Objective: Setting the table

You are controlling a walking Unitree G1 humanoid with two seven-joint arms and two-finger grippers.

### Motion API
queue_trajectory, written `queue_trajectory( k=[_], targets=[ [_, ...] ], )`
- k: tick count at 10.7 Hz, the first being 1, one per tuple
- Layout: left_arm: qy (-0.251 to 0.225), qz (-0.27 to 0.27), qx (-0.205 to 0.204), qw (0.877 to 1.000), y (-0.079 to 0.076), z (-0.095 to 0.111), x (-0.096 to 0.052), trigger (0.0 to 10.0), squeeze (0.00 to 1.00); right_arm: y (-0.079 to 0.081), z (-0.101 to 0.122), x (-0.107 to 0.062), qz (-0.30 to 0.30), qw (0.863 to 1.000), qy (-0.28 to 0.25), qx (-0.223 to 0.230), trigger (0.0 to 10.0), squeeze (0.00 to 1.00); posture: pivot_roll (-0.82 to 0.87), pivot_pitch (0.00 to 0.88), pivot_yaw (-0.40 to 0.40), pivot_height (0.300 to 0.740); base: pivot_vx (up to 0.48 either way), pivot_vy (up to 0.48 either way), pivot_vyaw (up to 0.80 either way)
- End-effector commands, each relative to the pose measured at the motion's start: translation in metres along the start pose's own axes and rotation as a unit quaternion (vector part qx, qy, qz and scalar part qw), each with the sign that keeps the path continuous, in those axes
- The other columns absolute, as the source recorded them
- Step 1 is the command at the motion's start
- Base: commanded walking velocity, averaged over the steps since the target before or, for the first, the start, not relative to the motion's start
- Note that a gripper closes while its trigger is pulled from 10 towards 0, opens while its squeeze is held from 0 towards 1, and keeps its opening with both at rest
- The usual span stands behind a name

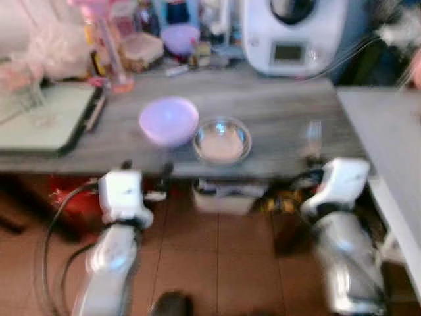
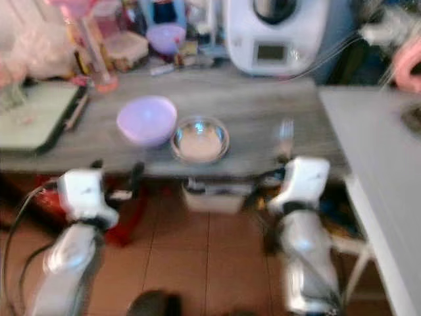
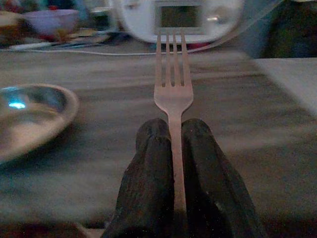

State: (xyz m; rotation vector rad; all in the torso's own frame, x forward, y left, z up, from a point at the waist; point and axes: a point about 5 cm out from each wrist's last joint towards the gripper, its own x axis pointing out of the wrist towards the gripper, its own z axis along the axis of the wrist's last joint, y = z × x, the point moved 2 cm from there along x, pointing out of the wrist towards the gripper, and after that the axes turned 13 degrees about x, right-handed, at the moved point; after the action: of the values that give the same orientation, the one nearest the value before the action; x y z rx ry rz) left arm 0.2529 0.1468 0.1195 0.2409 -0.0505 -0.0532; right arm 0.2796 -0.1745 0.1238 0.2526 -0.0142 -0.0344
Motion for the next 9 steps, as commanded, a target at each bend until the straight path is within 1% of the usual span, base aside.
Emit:
queue_trajectory(
  k=[1,2,3,5,6,7,8,9],
  targets=[
    [-0.009,-0.002,0.001,1.0,-0.002,0.006,0.0,10.0,0.0,-0.007,0.005,0.001,-0.01,1.0,-0.006,-0.007,0.0,0.0,0.05,0.089,0.029,0.74,0.454,0.0,0.0],
    [-0.006,0.001,-0.001,1.0,-0.001,0.005,0.0,10.0,0.0,-0.006,0.007,0.002,-0.009,1.0,-0.008,-0.007,0.0,0.0,0.05,0.088,0.028,0.74,0.401,0.0,0.0],
    [-0.015,0.022,-0.002,1.0,0.006,0.008,-0.003,10.0,0.0,-0.006,0.007,0.005,-0.005,1.0,-0.007,-0.007,0.0,0.0,0.06,0.089,0.026,0.74,0.0,0.0,0.0],
    [0.008,0.06,0.021,0.998,0.021,0.0,-0.011,10.0,0.0,-0.01,0.005,0.009,-0.004,1.0,0.002,-0.004,0.0,0.0,0.07,0.094,0.029,0.74,0.0,0.0,0.0],
    [0.041,0.106,0.033,0.993,0.04,-0.011,-0.017,10.0,0.0,-0.01,0.003,0.014,0.004,1.0,0.014,0.014,0.0,0.0,0.07,0.097,0.034,0.74,0.0,0.0,0.0],
    [0.051,0.122,0.034,0.991,0.048,-0.013,-0.018,10.0,0.0,-0.008,0.0,0.02,0.006,0.999,0.025,0.044,0.0,0.0,0.08,0.106,0.035,0.74,0.0,0.0,0.0],
    [0.048,0.12,0.039,0.991,0.048,-0.011,-0.018,10.0,0.0,-0.007,-0.002,0.023,0.008,0.998,0.035,0.056,0.0,0.0,0.09,0.112,0.034,0.74,0.0,0.0,0.0],
    [0.049,0.121,0.038,0.991,0.049,-0.01,-0.018,10.0,0.0,-0.001,-0.005,0.029,0.023,0.996,0.049,0.07,0.0,0.0,0.09,0.121,0.031,0.74,0.0,0.0,0.0]
  ],
)
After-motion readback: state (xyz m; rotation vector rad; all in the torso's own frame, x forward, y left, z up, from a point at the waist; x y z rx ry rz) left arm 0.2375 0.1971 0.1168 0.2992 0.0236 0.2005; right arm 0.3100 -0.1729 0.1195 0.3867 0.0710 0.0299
